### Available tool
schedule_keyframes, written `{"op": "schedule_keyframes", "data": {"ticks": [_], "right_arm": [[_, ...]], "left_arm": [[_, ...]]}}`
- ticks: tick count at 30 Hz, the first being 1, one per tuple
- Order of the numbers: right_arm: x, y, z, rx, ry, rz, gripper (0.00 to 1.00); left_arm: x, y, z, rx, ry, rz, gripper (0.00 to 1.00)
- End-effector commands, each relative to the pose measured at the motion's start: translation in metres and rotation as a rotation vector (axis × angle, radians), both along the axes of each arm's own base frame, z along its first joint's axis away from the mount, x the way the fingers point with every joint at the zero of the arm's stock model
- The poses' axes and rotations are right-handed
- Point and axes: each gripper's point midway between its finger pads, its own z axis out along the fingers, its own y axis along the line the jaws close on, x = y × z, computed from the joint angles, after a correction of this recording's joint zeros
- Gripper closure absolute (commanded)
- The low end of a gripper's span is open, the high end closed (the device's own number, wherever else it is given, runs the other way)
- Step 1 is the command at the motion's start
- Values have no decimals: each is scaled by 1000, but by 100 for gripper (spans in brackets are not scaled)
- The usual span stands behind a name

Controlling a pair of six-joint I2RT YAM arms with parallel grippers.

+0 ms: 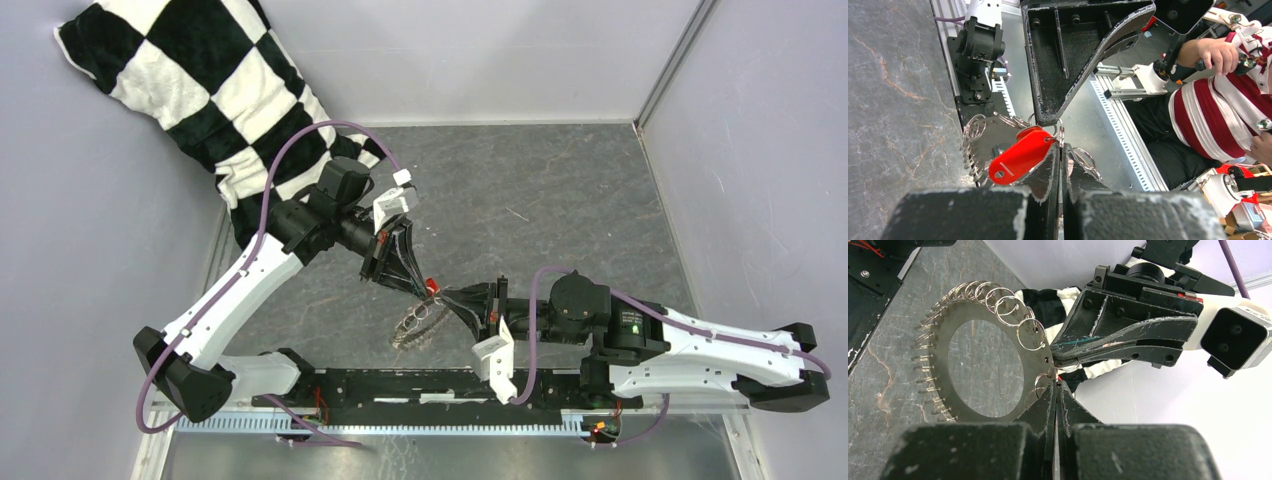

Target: Put the keys on the keyring

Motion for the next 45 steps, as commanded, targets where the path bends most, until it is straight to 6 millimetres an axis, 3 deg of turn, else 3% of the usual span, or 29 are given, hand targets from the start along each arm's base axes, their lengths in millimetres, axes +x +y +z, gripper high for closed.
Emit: {"op": "schedule_keyframes", "data": {"ticks": [1, 26, 40, 45], "right_arm": [[1, 2, 16, 49, -18, -1, 99], [5, -3, 34, 110, -25, -32, 99], [10, 2, 33, 101, -13, -58, 99], [10, 0, 23, 72, -11, -58, 99]], "left_arm": [[0, -1, 7, -13, -7, 4, 98], [15, -7, -4, 54, -12, 90, 98], [13, -8, -6, 65, -10, 94, 98], [12, -6, -5, 63, -15, 97, 98]]}}
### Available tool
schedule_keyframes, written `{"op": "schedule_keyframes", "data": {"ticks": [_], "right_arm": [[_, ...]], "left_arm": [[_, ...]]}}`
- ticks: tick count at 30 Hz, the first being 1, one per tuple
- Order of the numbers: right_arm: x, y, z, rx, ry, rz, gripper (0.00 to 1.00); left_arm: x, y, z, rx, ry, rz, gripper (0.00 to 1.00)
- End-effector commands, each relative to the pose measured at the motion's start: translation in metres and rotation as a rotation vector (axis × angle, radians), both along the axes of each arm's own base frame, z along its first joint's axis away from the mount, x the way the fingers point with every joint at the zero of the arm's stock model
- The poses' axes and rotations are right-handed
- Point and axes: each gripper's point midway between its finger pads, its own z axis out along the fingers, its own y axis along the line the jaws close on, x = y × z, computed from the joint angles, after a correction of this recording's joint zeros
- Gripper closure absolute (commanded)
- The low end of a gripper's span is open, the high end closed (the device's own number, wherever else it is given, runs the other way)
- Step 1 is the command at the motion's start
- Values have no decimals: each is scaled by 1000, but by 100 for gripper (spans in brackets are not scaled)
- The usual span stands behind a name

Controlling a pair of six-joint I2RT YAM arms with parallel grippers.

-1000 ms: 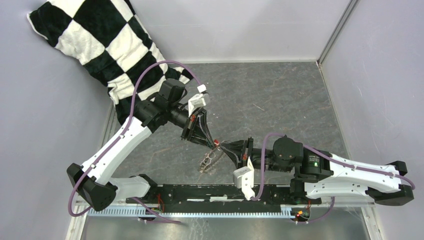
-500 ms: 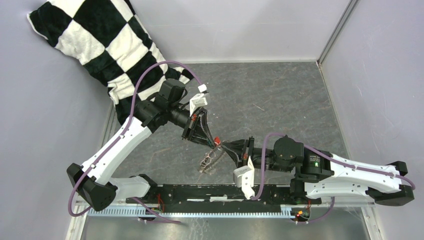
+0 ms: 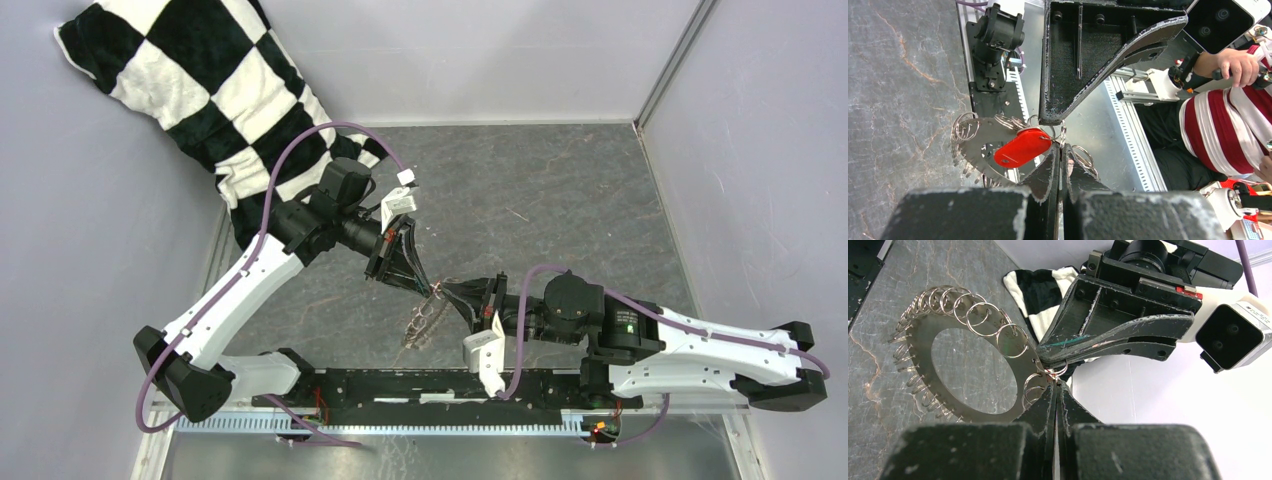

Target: Put the keys on the keyring

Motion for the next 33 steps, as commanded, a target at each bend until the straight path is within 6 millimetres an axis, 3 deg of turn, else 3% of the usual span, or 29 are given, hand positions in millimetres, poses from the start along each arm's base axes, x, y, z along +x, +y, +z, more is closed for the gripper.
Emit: {"op": "schedule_keyframes", "data": {"ticks": [1, 19, 33], "right_arm": [[-5, 0, 25, 83, -8, 23, 99], [-18, -3, 14, 31, 4, 97, 99], [-20, 2, 18, 41, -3, 115, 99]], "left_arm": [[2, -1, 7, -13, -30, 23, 98], [5, -2, 7, -5, -37, 46, 98], [5, -2, 4, 2, -30, 50, 98]]}}
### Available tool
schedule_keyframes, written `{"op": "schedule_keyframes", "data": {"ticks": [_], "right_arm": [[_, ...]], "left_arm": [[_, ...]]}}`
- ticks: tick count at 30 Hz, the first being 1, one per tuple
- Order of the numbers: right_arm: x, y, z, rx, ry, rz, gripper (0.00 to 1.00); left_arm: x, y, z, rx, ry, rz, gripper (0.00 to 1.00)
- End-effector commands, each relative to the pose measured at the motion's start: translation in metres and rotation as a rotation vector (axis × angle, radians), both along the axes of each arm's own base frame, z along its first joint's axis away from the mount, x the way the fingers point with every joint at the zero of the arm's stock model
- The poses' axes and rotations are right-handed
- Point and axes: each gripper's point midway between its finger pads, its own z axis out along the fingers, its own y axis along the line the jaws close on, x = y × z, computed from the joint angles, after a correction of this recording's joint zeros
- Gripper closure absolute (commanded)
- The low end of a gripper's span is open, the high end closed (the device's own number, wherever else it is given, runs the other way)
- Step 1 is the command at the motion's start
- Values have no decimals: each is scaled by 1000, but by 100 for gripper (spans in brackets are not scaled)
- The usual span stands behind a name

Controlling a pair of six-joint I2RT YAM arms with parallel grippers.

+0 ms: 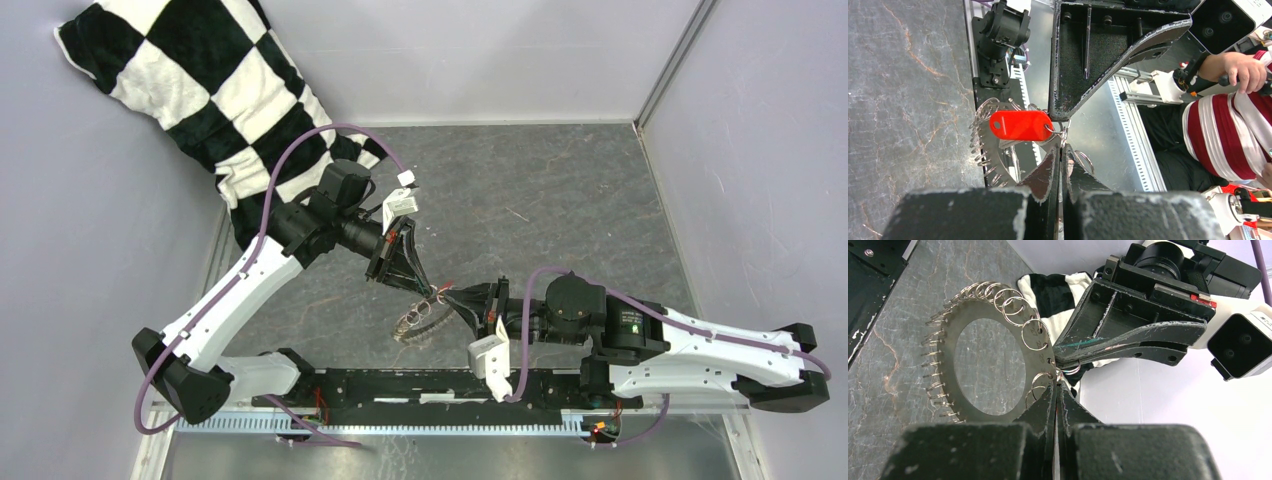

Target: Put the keys on the keyring

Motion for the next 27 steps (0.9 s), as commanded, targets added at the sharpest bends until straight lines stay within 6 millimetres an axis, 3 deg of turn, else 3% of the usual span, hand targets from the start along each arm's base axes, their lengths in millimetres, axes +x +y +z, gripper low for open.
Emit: {"op": "schedule_keyframes", "data": {"ticks": [1, 27], "right_arm": [[-12, 6, 28, 78, -12, 70, 99], [-7, 1, 50, 160, -31, 29, 99]], "left_arm": [[5, -2, 7, -20, -36, 28, 98], [13, -3, -6, 32, -40, 66, 98]]}}
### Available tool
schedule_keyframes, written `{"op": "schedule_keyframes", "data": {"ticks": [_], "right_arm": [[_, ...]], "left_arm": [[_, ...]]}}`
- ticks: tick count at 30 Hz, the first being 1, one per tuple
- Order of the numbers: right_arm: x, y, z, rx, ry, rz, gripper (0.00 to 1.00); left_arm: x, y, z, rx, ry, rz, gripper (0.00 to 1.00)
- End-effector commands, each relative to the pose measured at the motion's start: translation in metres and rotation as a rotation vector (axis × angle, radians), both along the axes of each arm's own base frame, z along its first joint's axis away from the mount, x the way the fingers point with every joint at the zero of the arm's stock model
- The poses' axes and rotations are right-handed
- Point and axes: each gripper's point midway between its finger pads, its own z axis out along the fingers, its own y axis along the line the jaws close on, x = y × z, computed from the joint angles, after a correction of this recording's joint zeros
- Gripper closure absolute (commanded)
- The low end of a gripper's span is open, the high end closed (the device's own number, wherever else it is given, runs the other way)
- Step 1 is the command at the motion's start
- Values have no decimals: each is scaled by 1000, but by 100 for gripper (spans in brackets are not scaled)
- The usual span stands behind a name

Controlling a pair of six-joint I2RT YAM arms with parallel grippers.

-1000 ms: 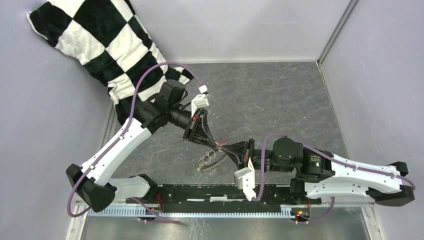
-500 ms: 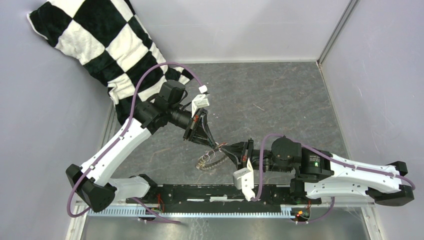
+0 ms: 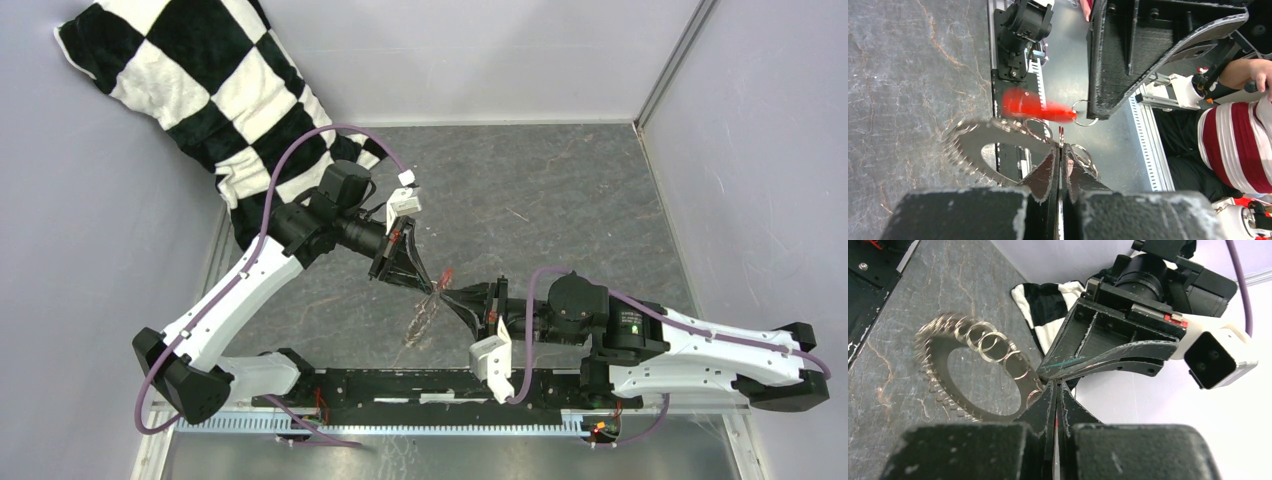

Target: Put the keys on the keyring

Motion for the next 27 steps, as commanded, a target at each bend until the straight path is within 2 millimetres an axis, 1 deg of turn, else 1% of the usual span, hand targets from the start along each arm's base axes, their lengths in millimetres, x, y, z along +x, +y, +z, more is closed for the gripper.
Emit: {"op": "schedule_keyframes", "data": {"ticks": [1, 11, 17, 21, 25, 26, 27], "right_arm": [[-4, -2, 42, 130, -26, 16, 99], [0, -1, 41, 130, -30, -4, 99], [9, -6, 28, 100, -29, -60, 99], [9, -12, 24, 133, 31, -80, 99], [6, -19, 27, 250, 147, -72, 99], [6, -18, 24, 262, 194, -73, 99], [11, -16, 17, 257, 230, -97, 99]], "left_arm": [[3, -2, 6, -16, -20, 5, 98], [-5, 0, 8, -38, -14, -30, 98], [-10, 2, 13, -63, -16, -58, 98], [-18, 5, 18, -96, -29, -94, 98], [-16, 9, 9, -67, -80, -86, 98], [-15, 10, 7, -58, -91, -79, 98], [-15, 11, 5, -55, -109, -80, 98]]}}
